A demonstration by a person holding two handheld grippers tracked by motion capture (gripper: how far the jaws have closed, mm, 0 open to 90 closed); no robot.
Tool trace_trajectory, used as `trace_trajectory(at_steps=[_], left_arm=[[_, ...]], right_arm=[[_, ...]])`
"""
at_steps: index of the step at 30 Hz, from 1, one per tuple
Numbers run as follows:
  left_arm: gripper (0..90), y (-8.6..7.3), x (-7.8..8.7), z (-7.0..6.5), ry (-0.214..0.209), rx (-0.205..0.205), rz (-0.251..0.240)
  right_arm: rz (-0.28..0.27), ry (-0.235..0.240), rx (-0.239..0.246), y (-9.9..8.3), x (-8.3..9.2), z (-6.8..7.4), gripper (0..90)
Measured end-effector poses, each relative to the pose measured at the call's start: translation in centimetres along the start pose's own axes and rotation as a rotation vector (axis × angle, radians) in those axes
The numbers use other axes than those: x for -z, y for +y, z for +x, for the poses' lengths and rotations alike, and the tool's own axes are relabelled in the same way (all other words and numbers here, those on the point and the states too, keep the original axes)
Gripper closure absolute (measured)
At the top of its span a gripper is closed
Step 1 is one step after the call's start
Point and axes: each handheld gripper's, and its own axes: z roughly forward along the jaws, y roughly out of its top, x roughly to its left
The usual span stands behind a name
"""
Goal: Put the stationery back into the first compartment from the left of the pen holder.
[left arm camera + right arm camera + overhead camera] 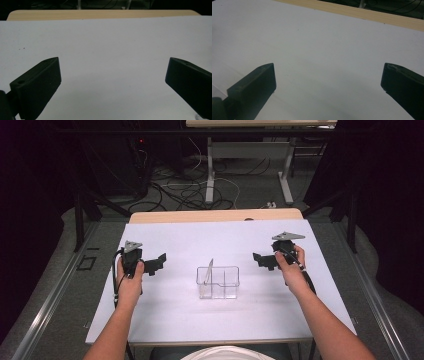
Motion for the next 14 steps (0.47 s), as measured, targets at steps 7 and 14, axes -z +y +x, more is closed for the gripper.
trace_trajectory(at_steps=[7,14], left_arm=[[0.2,-0.13,-0.45,-0.14,-0.004,-0.021,0.020],[0.2,-0.17,-0.75,-0.02,-0.006,-0.027,0.036]], right_arm=[[0.009,-0.004,-0.003,-0.26,-0.15,-0.22,0.0],[0.010,-0.010,-0.001,-0.37,-0.16,-0.57,0.0]])
